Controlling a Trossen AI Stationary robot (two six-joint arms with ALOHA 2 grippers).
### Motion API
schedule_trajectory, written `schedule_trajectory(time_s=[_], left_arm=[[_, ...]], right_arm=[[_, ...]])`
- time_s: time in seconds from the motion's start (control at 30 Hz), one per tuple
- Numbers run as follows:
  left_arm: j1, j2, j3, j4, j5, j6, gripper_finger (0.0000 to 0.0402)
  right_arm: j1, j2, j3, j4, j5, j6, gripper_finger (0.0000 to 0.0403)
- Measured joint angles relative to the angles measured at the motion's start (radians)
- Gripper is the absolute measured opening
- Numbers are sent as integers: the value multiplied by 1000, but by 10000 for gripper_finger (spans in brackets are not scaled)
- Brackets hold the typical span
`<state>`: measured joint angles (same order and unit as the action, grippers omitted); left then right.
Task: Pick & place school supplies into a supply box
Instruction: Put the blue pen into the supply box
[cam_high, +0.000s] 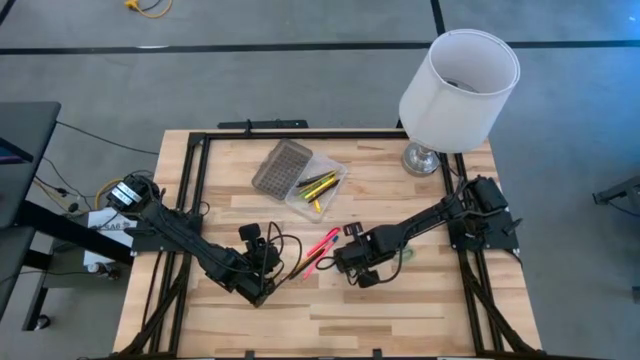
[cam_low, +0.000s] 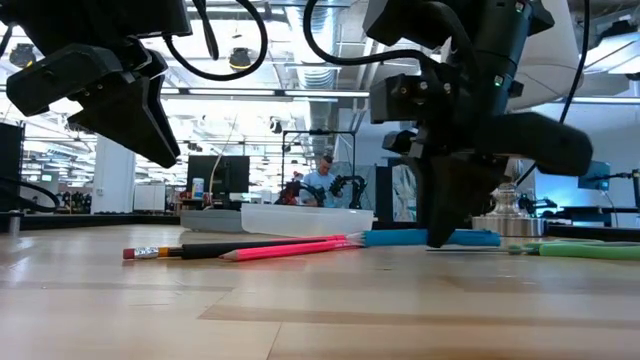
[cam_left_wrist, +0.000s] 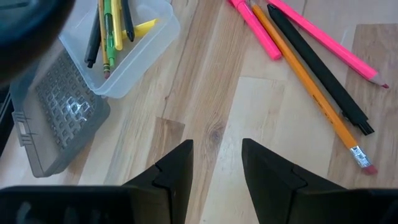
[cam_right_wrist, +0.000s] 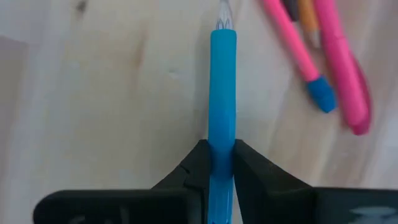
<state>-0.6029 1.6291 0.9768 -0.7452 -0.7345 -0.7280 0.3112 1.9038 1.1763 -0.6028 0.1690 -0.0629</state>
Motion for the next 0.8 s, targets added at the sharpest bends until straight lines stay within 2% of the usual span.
schedule_trajectory(time_s=[0.27, 0.5, 0.67, 0.8], left_arm=[[0, 0, 0, -3, 0, 4, 132], [0, 0, 0, -8, -7, 6, 132], [0, 0, 0, -9, -7, 7, 132], [0, 0, 0, -23, -7, 7, 132]], right_arm=[[-5, 0, 6, -45, 119, -28, 32], [-21, -1, 73, -127, 216, -50, 38], [-38, -2, 136, -154, 292, -133, 32], [-81, -2, 166, -141, 403, -219, 36]])
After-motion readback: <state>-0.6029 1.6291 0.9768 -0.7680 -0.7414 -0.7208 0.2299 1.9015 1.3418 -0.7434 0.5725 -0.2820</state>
